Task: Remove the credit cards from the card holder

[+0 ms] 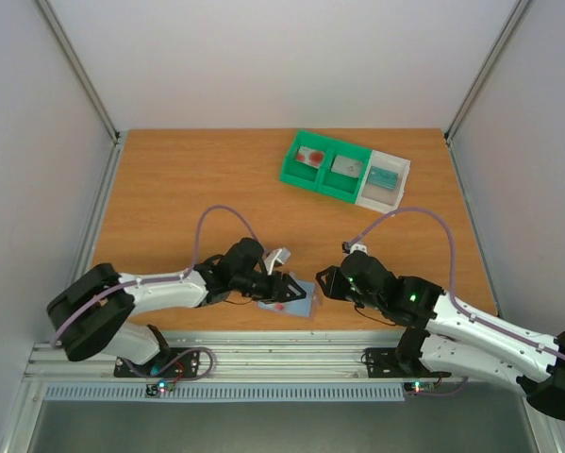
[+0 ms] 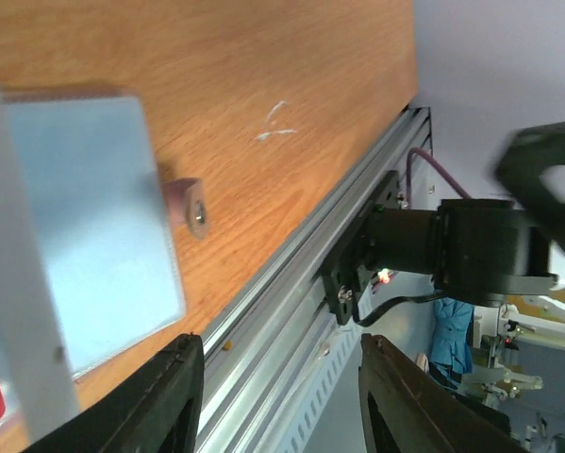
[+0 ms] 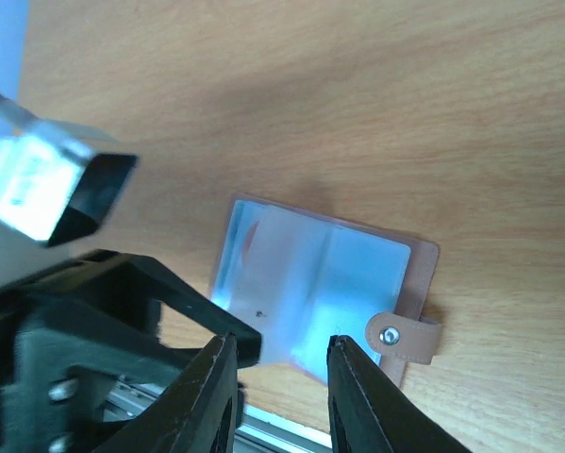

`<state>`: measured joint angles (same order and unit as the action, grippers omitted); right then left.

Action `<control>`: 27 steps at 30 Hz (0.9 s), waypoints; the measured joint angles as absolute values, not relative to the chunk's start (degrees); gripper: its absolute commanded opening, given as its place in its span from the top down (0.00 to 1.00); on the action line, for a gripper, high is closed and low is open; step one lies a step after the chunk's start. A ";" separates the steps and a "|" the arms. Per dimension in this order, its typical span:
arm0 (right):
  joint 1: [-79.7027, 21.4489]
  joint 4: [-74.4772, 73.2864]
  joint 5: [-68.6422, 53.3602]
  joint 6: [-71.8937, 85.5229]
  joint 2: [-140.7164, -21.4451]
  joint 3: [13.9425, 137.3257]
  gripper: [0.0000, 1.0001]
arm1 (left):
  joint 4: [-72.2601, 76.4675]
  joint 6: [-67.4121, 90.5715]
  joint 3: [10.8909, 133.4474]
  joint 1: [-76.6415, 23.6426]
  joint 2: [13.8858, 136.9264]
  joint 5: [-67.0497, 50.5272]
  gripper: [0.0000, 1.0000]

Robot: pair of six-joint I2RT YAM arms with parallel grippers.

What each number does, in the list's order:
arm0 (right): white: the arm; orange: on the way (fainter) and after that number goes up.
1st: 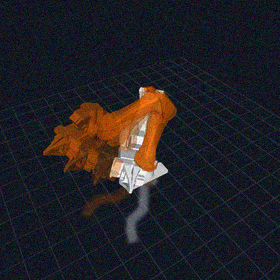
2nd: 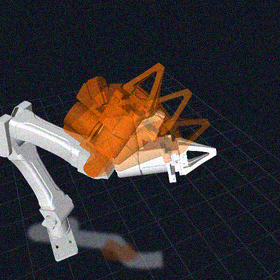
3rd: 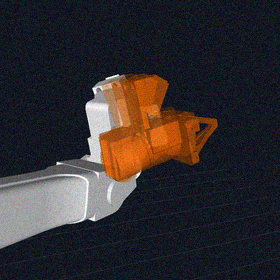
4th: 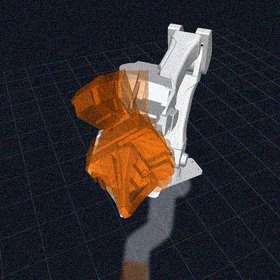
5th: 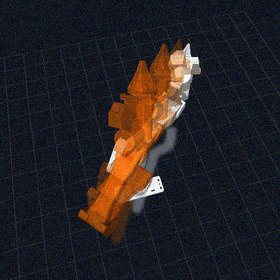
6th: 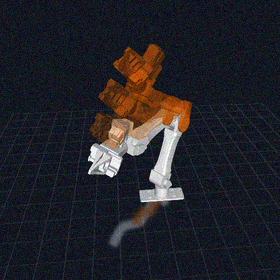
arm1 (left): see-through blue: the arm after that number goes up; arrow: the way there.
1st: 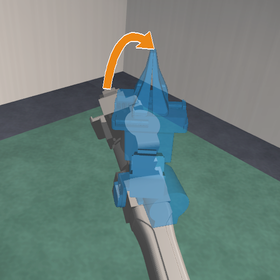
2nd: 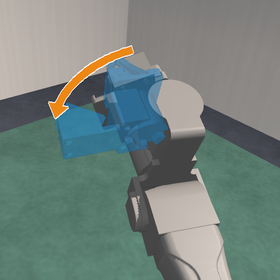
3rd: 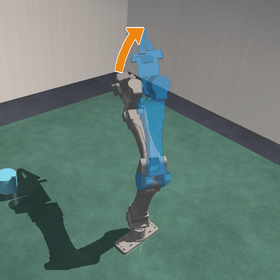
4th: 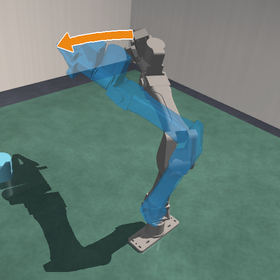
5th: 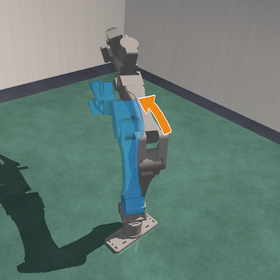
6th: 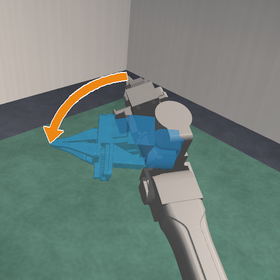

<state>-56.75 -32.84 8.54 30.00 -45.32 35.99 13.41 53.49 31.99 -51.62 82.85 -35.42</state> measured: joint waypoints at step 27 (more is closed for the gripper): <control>-56.82 -23.62 4.01 31.48 -64.05 37.41 0.67 | -7.79 44.49 30.76 -36.97 68.53 -28.73 0.47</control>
<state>-56.82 -23.62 4.01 31.48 -64.05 37.41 -7.79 44.49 30.76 -36.97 68.53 -28.73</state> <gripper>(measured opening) 0.318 0.536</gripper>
